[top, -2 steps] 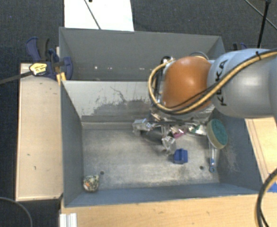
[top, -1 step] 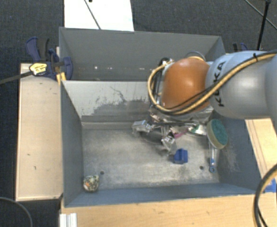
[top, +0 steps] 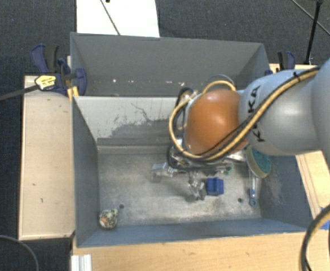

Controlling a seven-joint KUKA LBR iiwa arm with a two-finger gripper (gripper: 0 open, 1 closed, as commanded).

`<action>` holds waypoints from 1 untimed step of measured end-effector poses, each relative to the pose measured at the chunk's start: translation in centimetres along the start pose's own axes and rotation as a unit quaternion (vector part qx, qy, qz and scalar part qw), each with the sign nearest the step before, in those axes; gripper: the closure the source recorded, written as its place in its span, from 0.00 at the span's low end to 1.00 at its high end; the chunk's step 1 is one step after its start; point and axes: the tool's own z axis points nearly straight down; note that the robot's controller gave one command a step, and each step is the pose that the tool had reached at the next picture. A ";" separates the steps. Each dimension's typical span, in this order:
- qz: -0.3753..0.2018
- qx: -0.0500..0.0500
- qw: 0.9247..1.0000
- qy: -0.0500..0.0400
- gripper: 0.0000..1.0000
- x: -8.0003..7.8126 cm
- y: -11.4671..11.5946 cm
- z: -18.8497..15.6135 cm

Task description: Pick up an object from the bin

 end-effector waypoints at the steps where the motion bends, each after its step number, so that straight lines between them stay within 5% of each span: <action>1: 0.089 0.002 0.996 0.000 0.00 3.4 -1.0 -3.3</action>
Offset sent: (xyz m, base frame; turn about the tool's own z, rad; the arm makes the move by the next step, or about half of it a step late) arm -0.0114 -0.0333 0.0314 0.1761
